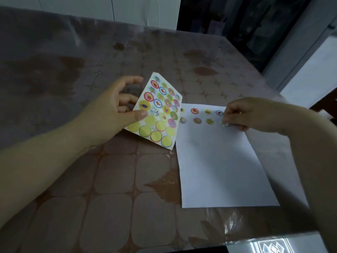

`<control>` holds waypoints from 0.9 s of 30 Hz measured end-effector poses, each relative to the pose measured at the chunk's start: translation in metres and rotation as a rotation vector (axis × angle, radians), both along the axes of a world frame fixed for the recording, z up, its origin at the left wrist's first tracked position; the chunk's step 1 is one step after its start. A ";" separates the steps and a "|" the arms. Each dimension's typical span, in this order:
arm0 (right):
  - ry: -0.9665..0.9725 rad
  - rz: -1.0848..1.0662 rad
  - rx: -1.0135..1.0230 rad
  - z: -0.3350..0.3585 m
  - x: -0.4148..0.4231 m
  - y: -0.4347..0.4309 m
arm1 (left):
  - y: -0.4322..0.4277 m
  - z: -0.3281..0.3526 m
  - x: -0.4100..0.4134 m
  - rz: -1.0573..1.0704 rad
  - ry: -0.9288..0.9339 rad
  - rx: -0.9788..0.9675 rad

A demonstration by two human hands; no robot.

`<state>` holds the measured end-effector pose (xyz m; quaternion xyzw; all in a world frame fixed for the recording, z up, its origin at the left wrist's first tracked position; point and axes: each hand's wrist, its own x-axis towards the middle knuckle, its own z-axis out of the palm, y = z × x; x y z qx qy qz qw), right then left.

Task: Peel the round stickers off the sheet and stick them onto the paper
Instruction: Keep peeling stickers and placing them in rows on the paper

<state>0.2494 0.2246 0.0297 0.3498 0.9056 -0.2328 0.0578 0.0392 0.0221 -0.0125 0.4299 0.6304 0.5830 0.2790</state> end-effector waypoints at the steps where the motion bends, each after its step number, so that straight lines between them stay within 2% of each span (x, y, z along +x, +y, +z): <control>1: 0.014 0.001 0.002 -0.004 -0.001 0.001 | 0.000 0.000 -0.001 0.005 0.003 -0.004; 11: 0.067 0.019 -0.064 -0.009 -0.005 0.014 | -0.001 -0.003 -0.004 -0.004 0.014 -0.013; 18: 0.006 0.030 -0.009 -0.008 -0.010 0.011 | -0.001 -0.003 -0.003 0.008 0.019 -0.012; 22: -0.017 -0.084 -0.018 -0.005 -0.013 0.011 | -0.002 -0.002 -0.003 0.006 0.027 -0.013; 27: -0.162 -0.247 0.134 0.001 -0.016 0.012 | -0.001 -0.001 -0.003 -0.004 0.032 -0.010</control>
